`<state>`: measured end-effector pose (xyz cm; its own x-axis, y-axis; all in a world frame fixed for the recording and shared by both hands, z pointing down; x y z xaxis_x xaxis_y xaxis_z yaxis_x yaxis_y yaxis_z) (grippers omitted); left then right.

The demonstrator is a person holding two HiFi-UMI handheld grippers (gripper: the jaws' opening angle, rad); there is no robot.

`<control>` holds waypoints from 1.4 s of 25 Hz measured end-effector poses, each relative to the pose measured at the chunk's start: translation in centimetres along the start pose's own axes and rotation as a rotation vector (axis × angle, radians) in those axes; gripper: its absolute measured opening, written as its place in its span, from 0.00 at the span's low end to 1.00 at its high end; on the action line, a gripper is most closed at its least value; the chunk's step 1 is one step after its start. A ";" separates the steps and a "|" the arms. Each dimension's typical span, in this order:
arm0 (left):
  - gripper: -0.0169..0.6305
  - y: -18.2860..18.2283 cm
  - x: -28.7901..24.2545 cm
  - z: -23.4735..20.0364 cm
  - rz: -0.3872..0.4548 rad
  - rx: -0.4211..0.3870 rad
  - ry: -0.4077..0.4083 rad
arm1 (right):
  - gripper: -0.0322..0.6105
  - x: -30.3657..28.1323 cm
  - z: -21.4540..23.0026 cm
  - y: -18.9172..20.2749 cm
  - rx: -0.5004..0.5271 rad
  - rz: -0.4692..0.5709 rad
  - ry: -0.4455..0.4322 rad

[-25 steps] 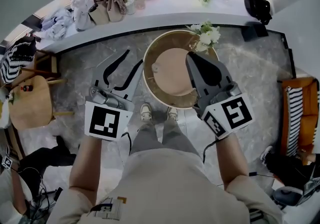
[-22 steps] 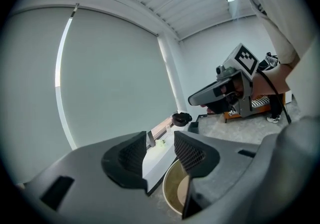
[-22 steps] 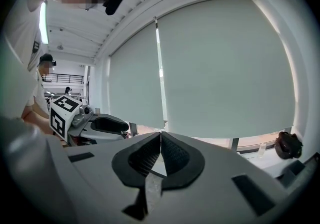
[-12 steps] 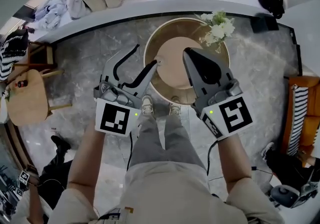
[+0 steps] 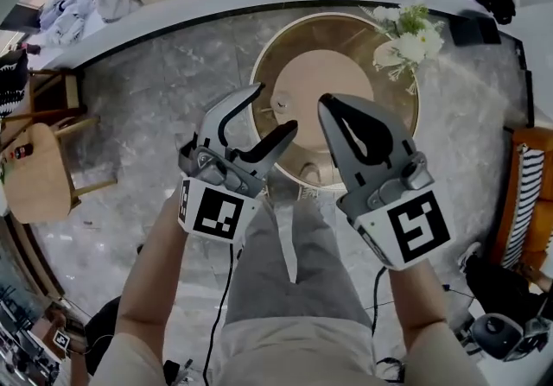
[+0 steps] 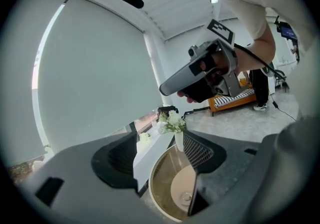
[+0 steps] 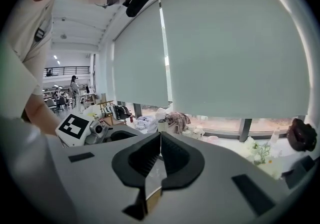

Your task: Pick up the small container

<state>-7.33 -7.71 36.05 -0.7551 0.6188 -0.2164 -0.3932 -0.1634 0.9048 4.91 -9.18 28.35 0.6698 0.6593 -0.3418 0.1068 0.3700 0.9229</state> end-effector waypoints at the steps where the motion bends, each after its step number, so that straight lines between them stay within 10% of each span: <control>1: 0.45 1.1 -0.5 0.4 -0.001 0.000 0.013 | 0.06 -0.5 0.2 1.0 -0.008 -0.008 0.000; 12: 0.47 12.5 -5.4 5.0 0.030 0.084 0.101 | 0.06 -4.6 3.0 11.2 -0.080 -0.062 0.001; 18: 0.50 19.2 -7.2 8.0 -0.067 0.001 0.155 | 0.06 -6.2 4.3 16.0 -0.127 -0.107 0.010; 35: 0.50 27.9 -13.6 12.1 -0.082 0.128 0.231 | 0.06 -11.3 7.7 23.5 -0.141 -0.146 -0.008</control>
<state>-1.66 -11.41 68.70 -0.8287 0.4320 -0.3559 -0.4001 -0.0126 0.9164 5.47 -12.95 55.30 0.6604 0.5869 -0.4684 0.0998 0.5497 0.8294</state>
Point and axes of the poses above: the fingertips, and each gripper's own axes: x backward along the fingers, z to its right, y out of its underside, the point moved 7 cm from there along x, backward along the fingers, and after that the axes turned 7 degrees about -x, right-handed, at the moved point
